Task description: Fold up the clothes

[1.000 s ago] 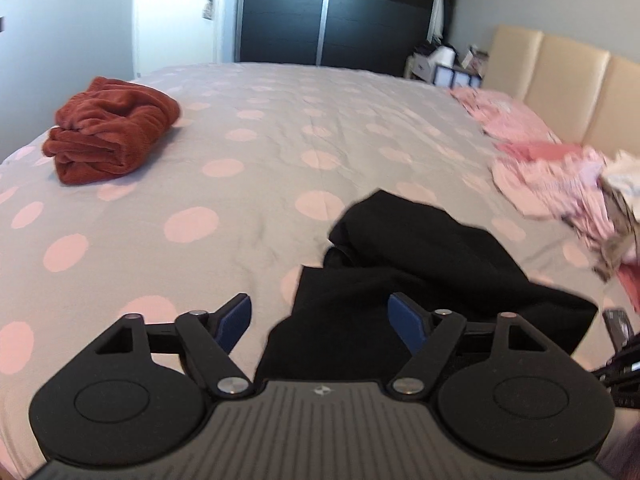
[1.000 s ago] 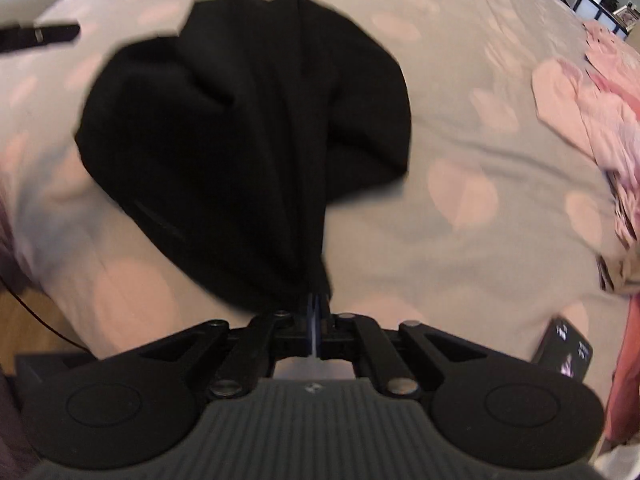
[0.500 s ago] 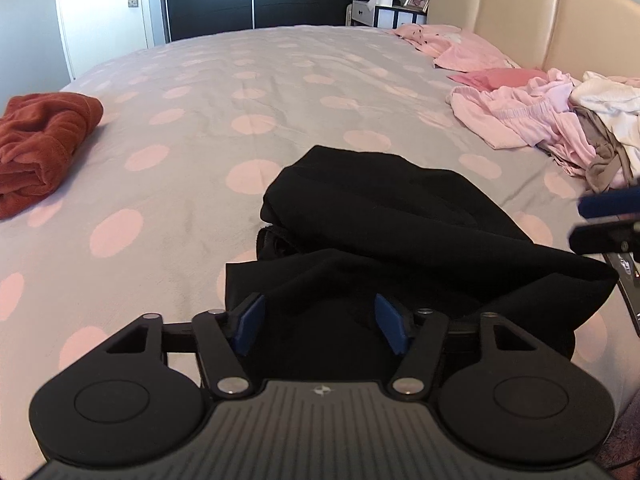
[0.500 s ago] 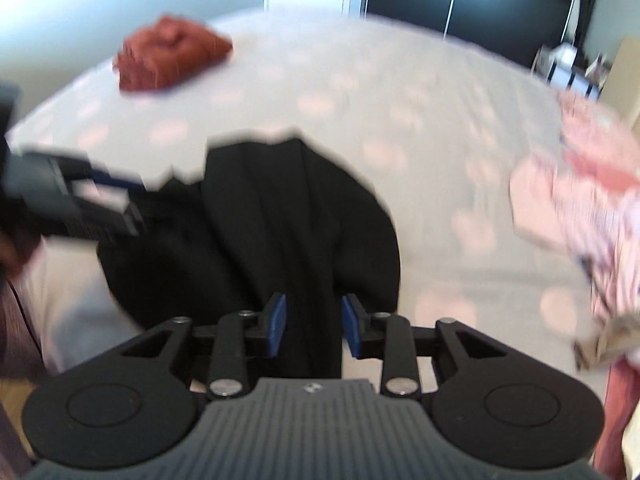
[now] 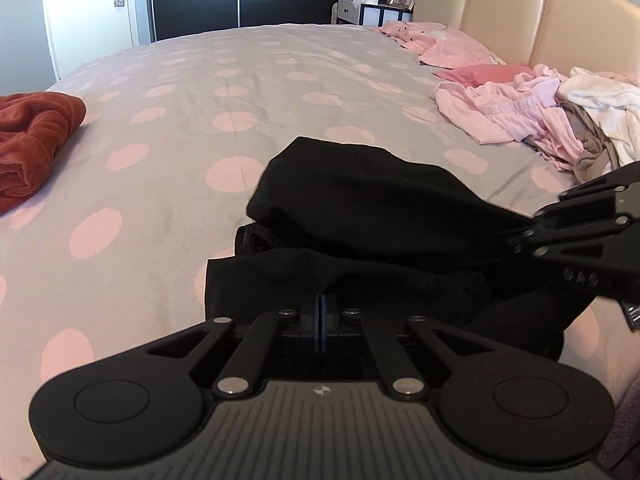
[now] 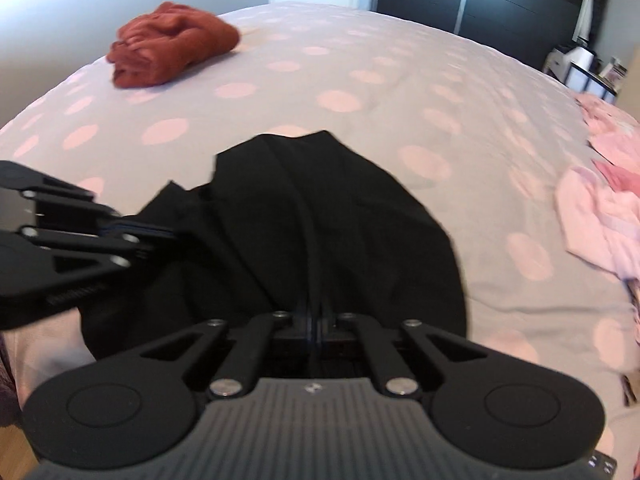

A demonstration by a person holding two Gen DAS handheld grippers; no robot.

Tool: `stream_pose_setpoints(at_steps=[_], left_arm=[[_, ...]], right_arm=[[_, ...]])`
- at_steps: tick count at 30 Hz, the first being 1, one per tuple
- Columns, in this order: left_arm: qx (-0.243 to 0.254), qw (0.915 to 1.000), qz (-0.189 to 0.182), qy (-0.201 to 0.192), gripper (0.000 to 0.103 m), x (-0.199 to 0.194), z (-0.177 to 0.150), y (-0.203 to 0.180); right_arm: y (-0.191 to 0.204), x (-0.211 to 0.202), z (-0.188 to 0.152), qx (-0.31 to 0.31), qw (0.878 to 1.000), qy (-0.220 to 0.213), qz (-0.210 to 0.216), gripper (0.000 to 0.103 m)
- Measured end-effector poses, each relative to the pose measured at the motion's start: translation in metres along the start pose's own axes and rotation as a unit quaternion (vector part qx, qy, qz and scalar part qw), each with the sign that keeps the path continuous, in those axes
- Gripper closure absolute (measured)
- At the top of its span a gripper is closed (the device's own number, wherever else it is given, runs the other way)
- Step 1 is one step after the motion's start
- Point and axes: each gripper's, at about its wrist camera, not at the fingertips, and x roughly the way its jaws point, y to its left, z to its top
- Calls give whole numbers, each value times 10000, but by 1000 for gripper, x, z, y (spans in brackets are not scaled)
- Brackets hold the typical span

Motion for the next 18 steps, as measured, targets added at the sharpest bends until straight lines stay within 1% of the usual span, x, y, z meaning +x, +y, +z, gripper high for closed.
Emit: stream_pose_setpoints(at_steps=[2, 4, 6, 10, 12, 14, 16, 18], left_arm=[[-39, 10000, -43, 41, 103, -9, -1, 0], [-53, 9999, -85, 119, 103, -20, -4, 0], [-41, 9996, -154, 215, 103, -31, -8, 0], [12, 9990, -152, 411, 103, -50, -21, 3], [-41, 9979, -256, 593, 103, -57, -32, 5], [-72, 9961, -375, 801, 103, -63, -43, 7], [84, 9945, -369, 981, 103, -65, -55, 2], [200, 9920, -395, 1181, 103, -65, -64, -1]], right_arm=[[-11, -8, -6, 108, 9998, 29, -136, 101], [-18, -16, -13, 144, 9994, 163, -259, 101], [-23, -22, -24, 190, 9987, 349, -324, 101], [-31, -35, -56, 309, 9958, 785, -358, 101], [-35, -39, -75, 456, 9927, 1063, -334, 101], [-39, -41, -91, 724, 9879, 1366, -149, 101], [-35, -42, -102, 745, 9839, 1626, -8, 101], [-25, -44, -106, 524, 9828, 1768, 33, 101]])
